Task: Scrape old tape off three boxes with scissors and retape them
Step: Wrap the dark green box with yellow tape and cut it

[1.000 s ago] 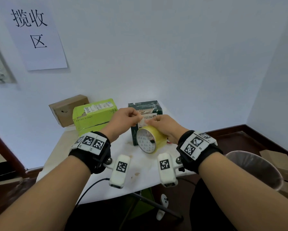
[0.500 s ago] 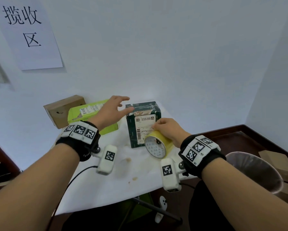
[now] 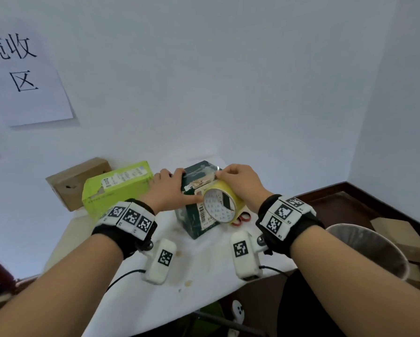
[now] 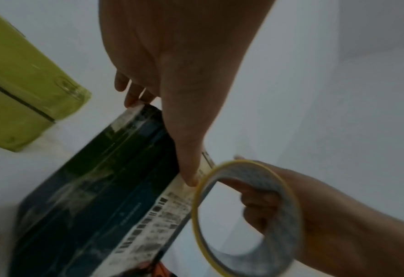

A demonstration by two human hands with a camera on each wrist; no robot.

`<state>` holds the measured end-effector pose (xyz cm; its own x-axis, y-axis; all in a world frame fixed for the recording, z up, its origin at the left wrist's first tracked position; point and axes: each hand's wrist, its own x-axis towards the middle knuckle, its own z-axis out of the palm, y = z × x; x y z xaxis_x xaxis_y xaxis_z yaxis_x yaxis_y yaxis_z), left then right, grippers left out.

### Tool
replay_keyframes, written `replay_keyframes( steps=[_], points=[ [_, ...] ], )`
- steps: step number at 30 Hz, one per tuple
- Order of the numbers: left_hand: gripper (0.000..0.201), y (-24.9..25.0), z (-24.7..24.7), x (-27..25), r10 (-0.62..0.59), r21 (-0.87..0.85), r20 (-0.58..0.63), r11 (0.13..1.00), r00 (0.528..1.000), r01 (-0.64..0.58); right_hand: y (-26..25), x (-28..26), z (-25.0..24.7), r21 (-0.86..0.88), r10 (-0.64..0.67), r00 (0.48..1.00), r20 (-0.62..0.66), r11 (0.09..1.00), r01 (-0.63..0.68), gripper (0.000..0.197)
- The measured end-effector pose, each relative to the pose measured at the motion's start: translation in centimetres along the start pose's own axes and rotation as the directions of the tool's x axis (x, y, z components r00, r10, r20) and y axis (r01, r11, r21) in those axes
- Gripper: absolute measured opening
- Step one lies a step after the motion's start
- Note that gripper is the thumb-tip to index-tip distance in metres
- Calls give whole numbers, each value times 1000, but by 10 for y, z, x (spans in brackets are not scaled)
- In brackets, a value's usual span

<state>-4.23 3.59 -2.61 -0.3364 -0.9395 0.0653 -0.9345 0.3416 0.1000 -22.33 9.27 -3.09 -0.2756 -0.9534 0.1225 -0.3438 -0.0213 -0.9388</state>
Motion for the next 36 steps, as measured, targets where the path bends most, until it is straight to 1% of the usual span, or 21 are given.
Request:
replay_keyframes(
  steps=[2, 3, 4, 5, 6, 7, 8, 9, 11, 14, 16, 17, 19, 22, 25, 29, 30, 31, 33, 34, 36],
  points=[
    [92, 3, -3, -4, -12, 61, 31, 998, 999, 10, -2, 5, 1, -15, -13, 1000, -10, 1000, 13, 17],
    [91, 0, -6, -5, 5, 26, 64, 1000, 998, -6, -2, 7, 1, -26, -18, 1000, -13, 999, 18, 15],
    [87, -4, -12, -6, 22, -102, 101, 995, 995, -12, -2, 9, 1, -44, -21, 1000, -7, 999, 21, 14],
    [80, -6, -17, -8, 41, -291, 116, 957, 992, -5, -2, 11, 0, -68, -19, 1000, 11, 997, 20, 13],
    [66, -8, -22, -9, 49, -473, 91, 881, 995, 0, -1, 11, 0, -101, -10, 999, 42, 995, 14, 14],
    [48, -9, -24, -11, 36, -602, 38, 799, 999, -6, 1, 11, 0, -139, 6, 997, 78, 990, 5, 15],
    [29, -8, -25, -11, 5, -672, -9, 740, 1000, -9, 4, 11, 1, -169, 25, 994, 107, 986, -7, 16],
    [17, -7, -25, -11, -21, -707, -31, 708, 999, -7, 7, 9, 2, -181, 38, 992, 121, 983, -16, 16],
    [9, -6, -20, -10, -29, -740, -15, 673, 999, 9, 13, 6, 5, -172, 31, 994, 104, 985, -13, 17],
    [9, -8, -15, -7, -66, -782, 7, 621, 998, 47, 16, 5, 8, -116, -17, 998, 67, 993, 25, 16],
    [11, -12, -13, -5, -86, -797, 10, 601, 996, 60, 12, 7, 6, -71, -44, 997, 69, 996, 49, 19],
    [12, -14, -13, -5, -89, -799, 11, 598, 996, 62, 10, 8, 5, -81, -50, 995, 82, 995, 57, 19],
    [15, -18, -13, -5, -84, -796, 8, 602, 996, 57, 7, 8, 1, -175, -43, 993, 114, 983, 63, 18],
    [18, -18, -14, -6, -59, -762, -2, 647, 998, 37, 6, 7, -4, -323, 22, 986, 165, 946, 33, 21],
    [18, -15, -17, -6, -45, -702, -14, 712, 999, 23, -4, 5, -8, -391, 64, 979, 194, 920, 17, 23],
    [20, -13, -18, -9, -29, -656, -42, 755, 999, -5, -23, -3, -21, -478, 88, 979, 182, 878, 9, 26],
    [20, -14, -18, -10, -31, -662, -46, 749, 998, -7, -26, -5, -26, -473, 77, 982, 172, 881, 14, 26],
    [20, -14, -18, -10, -34, -672, -48, 741, 998, -7, -29, -5, -29, -432, 54, 986, 160, 901, 20, 23],
    [21, -14, -20, -11, -35, -683, -44, 730, 998, -4, -33, -7, -31, -271, 3, 990, 144, 962, 36, 16],
    [22, -14, -20, -12, -34, -689, -41, 725, 999, -3, -34, -9, -28, -208, -17, 988, 153, 977, 49, 16],
    [22, -15, -20, -14, -32, -703, -39, 711, 999, -4, -30, -10, -17, -183, -50, 977, 208, 979, 89, 17]
  ],
)
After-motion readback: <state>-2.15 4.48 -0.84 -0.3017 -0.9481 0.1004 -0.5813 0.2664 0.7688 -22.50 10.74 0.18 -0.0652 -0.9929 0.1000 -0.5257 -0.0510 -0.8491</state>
